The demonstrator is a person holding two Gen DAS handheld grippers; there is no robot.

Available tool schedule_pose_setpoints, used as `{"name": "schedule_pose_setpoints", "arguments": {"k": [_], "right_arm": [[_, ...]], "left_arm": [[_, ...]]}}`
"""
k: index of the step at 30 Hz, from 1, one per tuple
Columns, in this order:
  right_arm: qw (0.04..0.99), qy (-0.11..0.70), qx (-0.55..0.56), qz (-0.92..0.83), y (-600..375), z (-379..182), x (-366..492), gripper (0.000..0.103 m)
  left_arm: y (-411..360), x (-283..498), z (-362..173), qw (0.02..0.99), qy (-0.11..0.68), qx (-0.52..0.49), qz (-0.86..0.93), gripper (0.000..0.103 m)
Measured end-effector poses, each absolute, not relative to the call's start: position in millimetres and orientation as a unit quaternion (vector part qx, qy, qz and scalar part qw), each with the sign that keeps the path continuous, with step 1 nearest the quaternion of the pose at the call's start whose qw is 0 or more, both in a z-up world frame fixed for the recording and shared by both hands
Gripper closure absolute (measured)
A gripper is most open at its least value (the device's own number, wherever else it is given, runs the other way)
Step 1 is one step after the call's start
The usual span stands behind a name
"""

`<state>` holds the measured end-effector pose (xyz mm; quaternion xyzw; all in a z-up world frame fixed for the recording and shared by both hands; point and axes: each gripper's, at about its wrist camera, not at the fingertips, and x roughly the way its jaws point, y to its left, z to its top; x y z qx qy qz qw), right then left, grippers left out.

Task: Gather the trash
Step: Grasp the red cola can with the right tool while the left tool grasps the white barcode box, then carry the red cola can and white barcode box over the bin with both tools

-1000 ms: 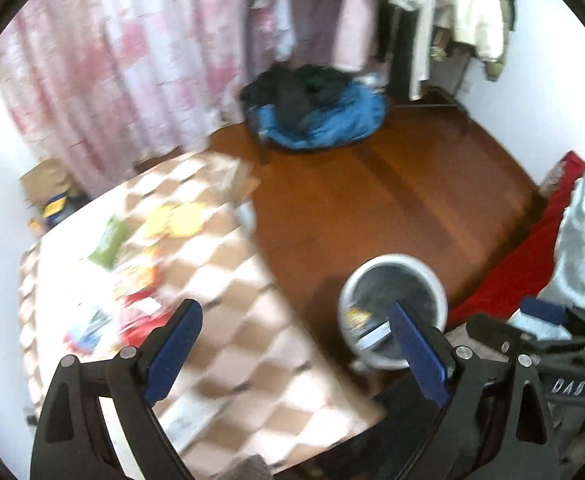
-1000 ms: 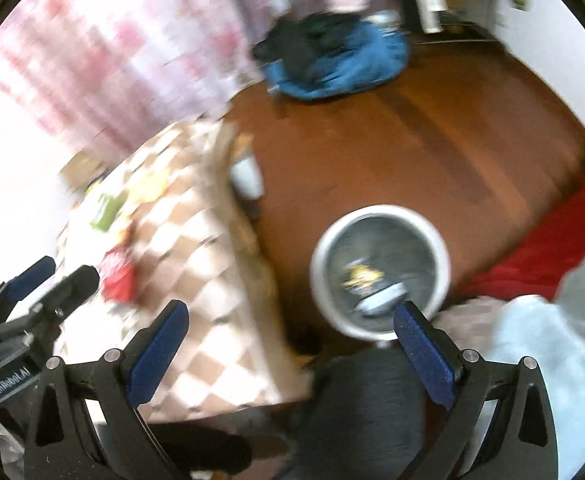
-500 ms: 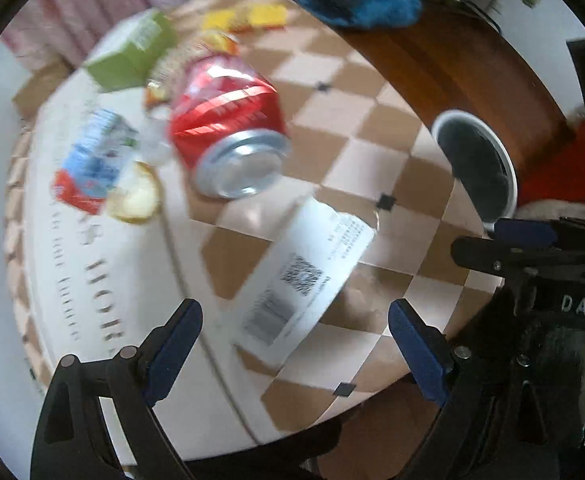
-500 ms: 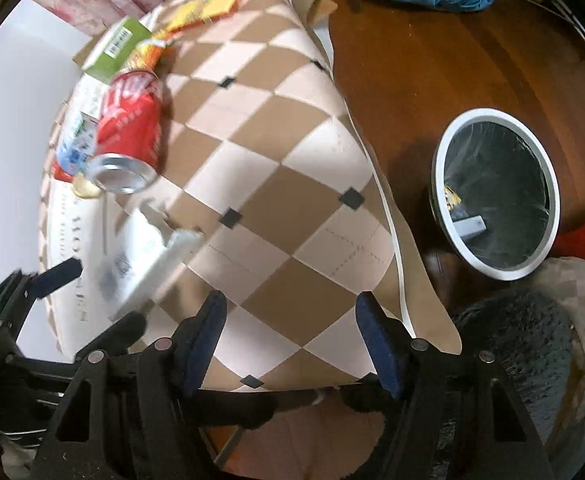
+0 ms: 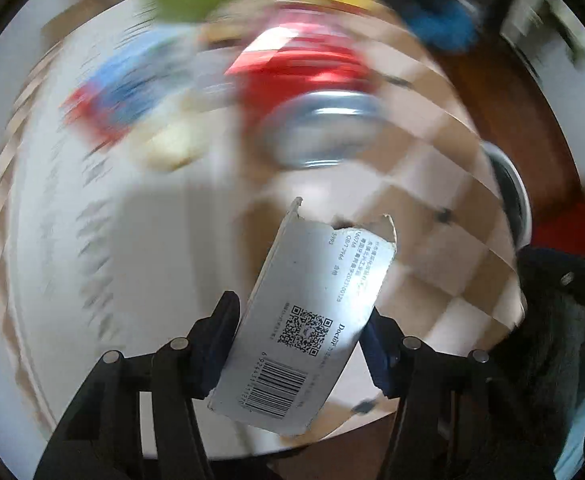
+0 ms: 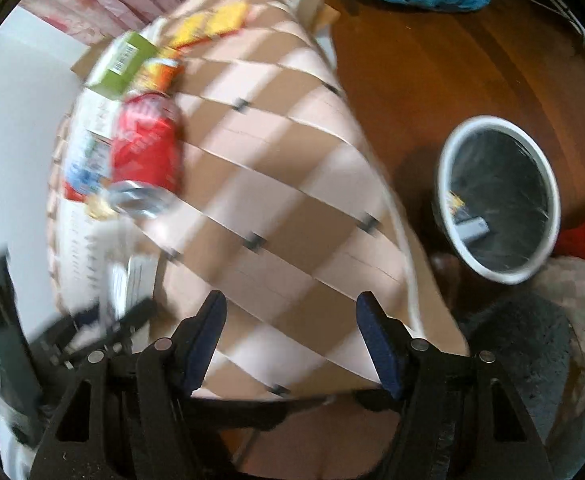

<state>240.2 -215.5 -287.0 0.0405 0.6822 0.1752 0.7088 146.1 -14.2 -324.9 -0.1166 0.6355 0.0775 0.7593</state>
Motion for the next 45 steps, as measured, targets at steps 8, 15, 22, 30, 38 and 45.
{"name": "schedule_pose_setpoints", "arguments": {"k": [8,15,22,30,38,45], "right_arm": [[0.711,0.668,0.046,0.214,-117,-275,289,0.009],[0.699,0.685,-0.044,0.2,-41,-304,310,0.009],[0.698,0.686,-0.08,0.188,-27,-322,311,0.021],[0.718,0.655,-0.101,0.21,-50,-309,286,0.022],[0.761,0.595,-0.114,0.233,-87,-272,244,0.022],[0.807,0.541,-0.089,0.219,-148,-225,223,0.022]], "left_arm": [[86,109,-329,0.744,0.577,-0.244,0.232,0.048],[109,123,-332,0.736,0.576,-0.265,0.238,0.048],[95,140,-337,0.743,0.589,-0.219,0.23,0.048],[87,143,-308,0.761,0.568,-0.204,0.238,0.051],[64,128,-249,0.802,0.516,-0.169,0.248,0.051],[23,141,-208,0.836,0.479,-0.163,0.213,0.051]]}}
